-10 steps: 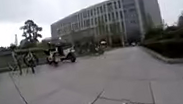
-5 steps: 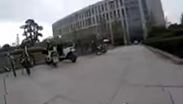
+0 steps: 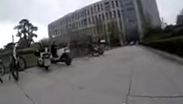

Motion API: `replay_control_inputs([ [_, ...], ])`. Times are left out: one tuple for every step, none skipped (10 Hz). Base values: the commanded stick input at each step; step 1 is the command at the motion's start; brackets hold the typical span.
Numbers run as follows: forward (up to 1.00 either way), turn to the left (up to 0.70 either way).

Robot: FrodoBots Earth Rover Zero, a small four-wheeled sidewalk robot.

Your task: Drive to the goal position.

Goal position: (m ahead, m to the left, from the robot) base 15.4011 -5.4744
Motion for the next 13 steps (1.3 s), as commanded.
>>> replay_control_inputs([
  [0.85,0.0],
  [0.85,0.0],
  [0.85,0.0],
  [0.85,0.0],
  [0.85,0.0],
  [0.85,0.0],
  [0.85,-0.21],
  [0.85,-0.34],
  [0.85,-0.34],
  [0.85,-0.34],
  [0.85,-0.34],
  [0.85,-0.34],
  [0.85,-0.34],
])
